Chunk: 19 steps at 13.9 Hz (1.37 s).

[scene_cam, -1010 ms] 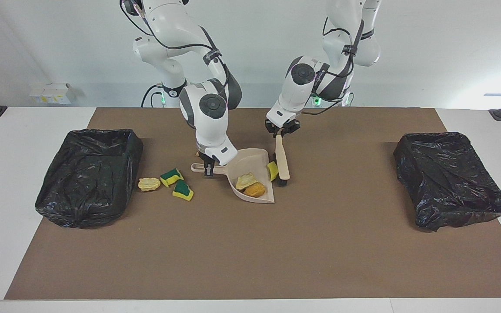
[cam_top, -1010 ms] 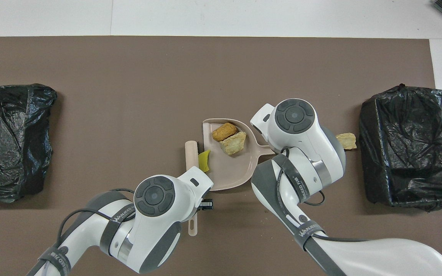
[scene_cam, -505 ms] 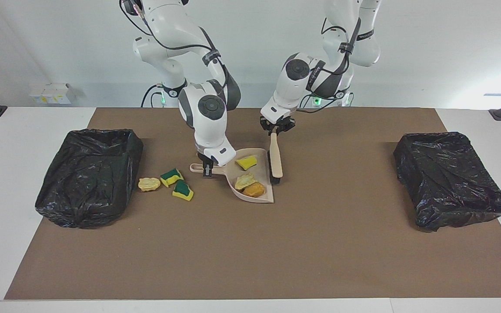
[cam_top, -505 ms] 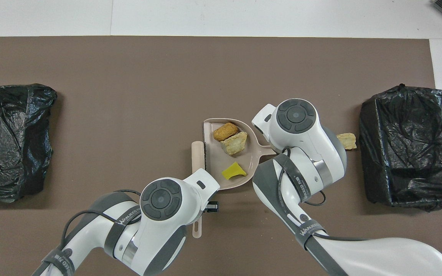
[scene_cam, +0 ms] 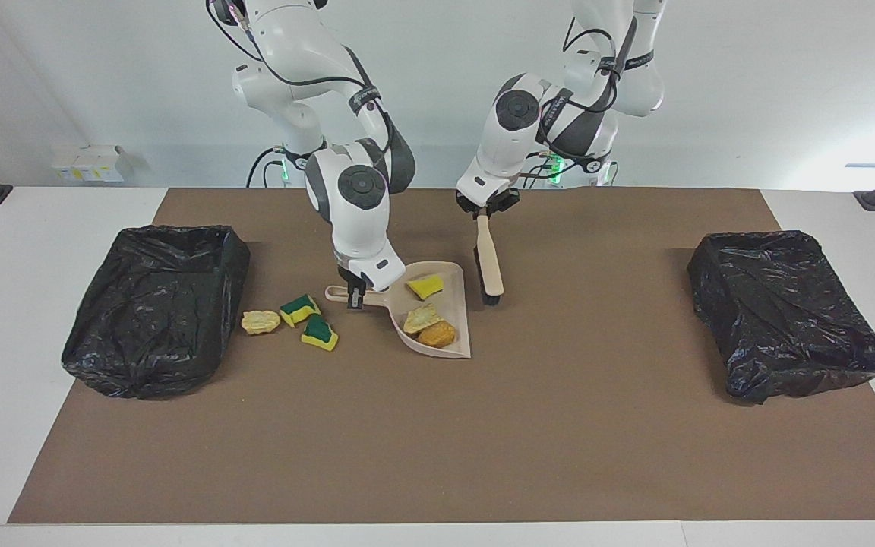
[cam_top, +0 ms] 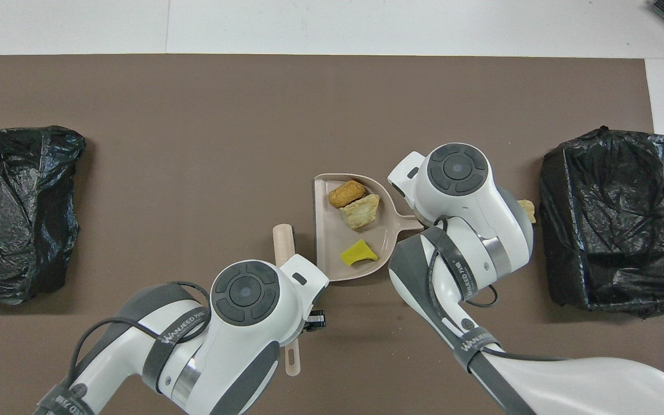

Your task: Sweep and dump trash in bin

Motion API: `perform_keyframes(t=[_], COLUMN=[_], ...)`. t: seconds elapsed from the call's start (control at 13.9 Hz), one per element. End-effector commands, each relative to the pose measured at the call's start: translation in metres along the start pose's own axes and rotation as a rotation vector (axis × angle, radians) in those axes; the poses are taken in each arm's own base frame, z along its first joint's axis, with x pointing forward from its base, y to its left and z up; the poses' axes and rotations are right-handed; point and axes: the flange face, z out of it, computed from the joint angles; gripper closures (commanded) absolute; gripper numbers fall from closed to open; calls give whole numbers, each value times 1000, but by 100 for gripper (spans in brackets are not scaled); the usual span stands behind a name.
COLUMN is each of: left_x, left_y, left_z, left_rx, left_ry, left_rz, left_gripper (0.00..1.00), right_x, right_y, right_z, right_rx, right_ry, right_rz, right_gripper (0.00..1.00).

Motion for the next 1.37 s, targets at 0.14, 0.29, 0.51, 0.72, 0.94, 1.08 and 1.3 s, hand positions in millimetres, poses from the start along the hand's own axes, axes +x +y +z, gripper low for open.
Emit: perform_keyframes(t=[0.14, 0.29, 0.51, 0.72, 0.94, 1.08, 1.3], left_x=[-29, -34, -43, -46, -45, -46, -44], left_y=[4, 12, 13, 10, 9, 5, 5], left_z=[6, 25, 45, 50, 56, 66, 66], left_rx=[35, 24, 16, 27, 24, 21, 10], left_ry=[47, 67, 85, 77, 82, 88, 98], left_rz=[-20, 10, 34, 35, 43, 42, 41], left_gripper=[100, 100, 100, 100, 100, 100, 100], right_x=[-60, -85, -132, -190, -236, -270, -333], right_y=[12, 20, 36, 50, 59, 63, 52], right_z=[-29, -38, -50, -62, -62, -77, -97], right_rx=[-28, -17, -28, -46, -65, -99, -131], right_ry=[2, 0, 6, 13, 18, 9, -28], right_rz=[-3, 15, 49, 152, 223, 270, 335], right_gripper=[100, 100, 100, 100, 100, 100, 100])
